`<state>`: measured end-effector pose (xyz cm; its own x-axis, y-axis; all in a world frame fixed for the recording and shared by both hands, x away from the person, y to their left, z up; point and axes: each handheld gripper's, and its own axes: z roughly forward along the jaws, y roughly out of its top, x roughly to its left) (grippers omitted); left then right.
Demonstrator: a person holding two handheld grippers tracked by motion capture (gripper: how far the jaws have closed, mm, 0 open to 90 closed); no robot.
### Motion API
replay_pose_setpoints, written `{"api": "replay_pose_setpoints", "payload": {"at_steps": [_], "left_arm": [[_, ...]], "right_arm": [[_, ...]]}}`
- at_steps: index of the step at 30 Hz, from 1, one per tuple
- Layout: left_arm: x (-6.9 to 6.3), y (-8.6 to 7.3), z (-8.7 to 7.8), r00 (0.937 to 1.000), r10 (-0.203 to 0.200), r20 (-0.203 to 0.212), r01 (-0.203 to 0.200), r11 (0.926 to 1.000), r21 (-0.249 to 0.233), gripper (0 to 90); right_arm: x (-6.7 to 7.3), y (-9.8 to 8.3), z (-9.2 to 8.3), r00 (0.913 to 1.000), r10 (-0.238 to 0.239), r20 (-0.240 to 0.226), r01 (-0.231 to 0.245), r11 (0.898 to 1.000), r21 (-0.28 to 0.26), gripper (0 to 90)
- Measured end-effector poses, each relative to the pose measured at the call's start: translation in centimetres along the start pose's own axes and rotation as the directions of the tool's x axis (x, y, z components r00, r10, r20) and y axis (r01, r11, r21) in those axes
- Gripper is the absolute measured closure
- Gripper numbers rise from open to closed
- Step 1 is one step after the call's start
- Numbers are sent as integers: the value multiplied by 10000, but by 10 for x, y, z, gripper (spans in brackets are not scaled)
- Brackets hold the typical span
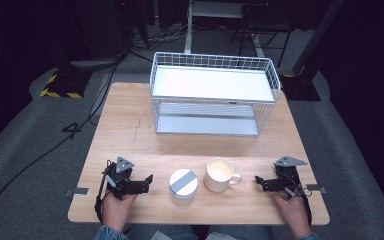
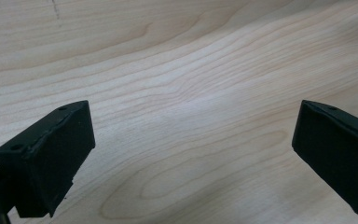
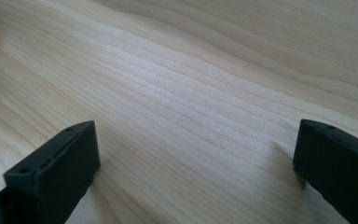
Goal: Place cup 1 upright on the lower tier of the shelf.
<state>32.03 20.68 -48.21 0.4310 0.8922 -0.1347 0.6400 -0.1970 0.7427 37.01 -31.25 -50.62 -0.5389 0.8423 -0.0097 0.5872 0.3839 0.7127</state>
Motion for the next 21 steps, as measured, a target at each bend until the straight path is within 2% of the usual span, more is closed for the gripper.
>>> {"api": "replay_pose_setpoints", "payload": {"at_steps": [5,6,9,10,14,21], "left_arm": [[-4,1,-7,9996,145,231,-141,9998,-171,0],[-6,2,-12,9996,170,236,-162,9992,-371,0],[-9,3,-18,9994,227,261,-212,9982,-559,0],[-12,5,-24,9991,293,316,-268,9967,-772,0],[-20,8,-33,9980,505,369,-460,9925,-1129,0],[-26,11,-40,9963,580,640,-494,9904,-1288,0]], "right_arm": [[0,0,0,10000,-2,21,1,10000,25,5],[0,0,0,10000,-1,23,1,10000,29,5],[0,0,0,10000,-1,17,1,10000,26,5],[0,0,0,10000,-2,23,2,10000,28,5],[0,0,0,10000,-4,23,4,10000,26,5],[0,0,0,10000,0,20,0,10000,26,5]]}}
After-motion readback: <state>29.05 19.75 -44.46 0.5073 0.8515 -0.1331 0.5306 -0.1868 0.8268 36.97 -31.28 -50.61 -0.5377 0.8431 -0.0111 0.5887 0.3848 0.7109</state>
